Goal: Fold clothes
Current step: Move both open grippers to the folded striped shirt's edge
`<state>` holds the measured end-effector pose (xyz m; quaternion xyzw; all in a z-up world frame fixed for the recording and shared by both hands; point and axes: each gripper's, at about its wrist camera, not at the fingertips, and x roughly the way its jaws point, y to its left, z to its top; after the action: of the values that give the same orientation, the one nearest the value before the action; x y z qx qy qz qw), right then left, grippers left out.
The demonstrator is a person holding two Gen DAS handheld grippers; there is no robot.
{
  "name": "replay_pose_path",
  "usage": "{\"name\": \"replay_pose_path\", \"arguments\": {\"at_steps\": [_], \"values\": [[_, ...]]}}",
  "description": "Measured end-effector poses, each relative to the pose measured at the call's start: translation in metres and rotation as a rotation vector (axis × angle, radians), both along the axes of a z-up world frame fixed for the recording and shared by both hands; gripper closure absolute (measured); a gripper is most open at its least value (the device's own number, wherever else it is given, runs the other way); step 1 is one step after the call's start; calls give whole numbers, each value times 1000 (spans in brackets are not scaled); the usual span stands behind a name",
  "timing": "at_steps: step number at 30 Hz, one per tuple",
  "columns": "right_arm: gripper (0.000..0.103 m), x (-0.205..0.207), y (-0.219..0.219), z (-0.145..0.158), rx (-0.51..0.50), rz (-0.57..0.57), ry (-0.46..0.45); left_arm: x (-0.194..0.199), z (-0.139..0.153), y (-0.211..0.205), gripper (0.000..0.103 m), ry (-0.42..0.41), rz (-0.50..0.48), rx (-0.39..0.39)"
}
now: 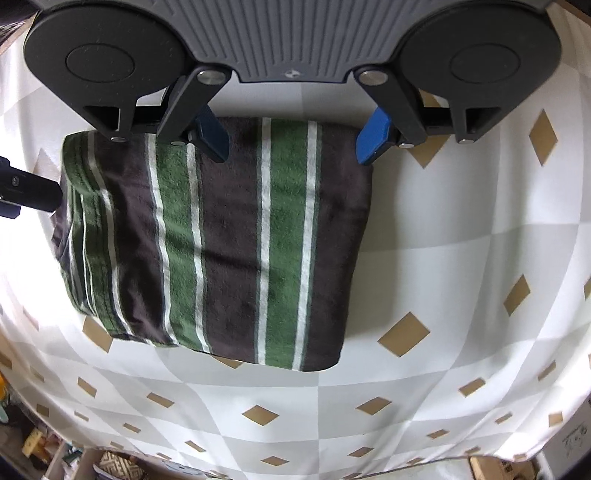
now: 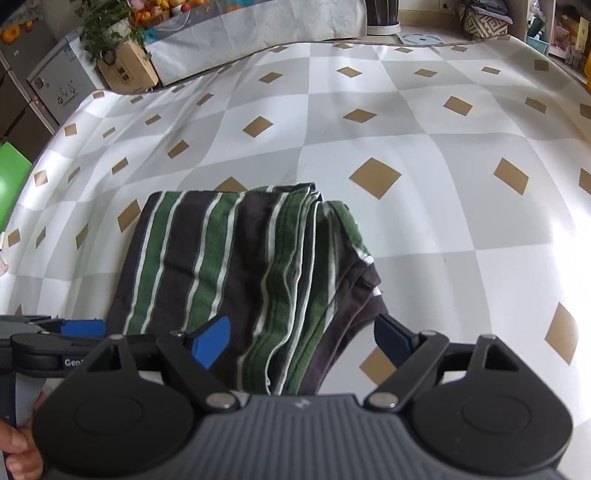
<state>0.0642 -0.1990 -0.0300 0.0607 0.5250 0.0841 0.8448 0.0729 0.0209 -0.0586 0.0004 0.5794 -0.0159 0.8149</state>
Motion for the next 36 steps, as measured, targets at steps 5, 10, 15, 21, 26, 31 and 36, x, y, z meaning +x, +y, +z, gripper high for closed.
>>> {"name": "replay_pose_path", "arguments": {"at_steps": [5,10,15,21,26,31,36], "values": [[27,4,8,-10,-26,15,28,3,-2,-5,27,0,-12,-4],[34,9,9,-18,-38,-5,50,6,-5,-7,27,3,-10,-2],[27,16,-3,-18,26,-64,51,12,-5,2,27,-1,26,-29],[19,25,-21,-16,61,-90,40,21,-5,28,23,9,104,-86],[18,33,-30,-21,85,-89,45,26,-9,44,21,29,145,-126],[17,45,-31,-24,93,-60,27,30,-9,55,21,25,165,-179],[16,56,-31,-29,97,-67,39,33,-12,58,21,37,164,-203]]}}
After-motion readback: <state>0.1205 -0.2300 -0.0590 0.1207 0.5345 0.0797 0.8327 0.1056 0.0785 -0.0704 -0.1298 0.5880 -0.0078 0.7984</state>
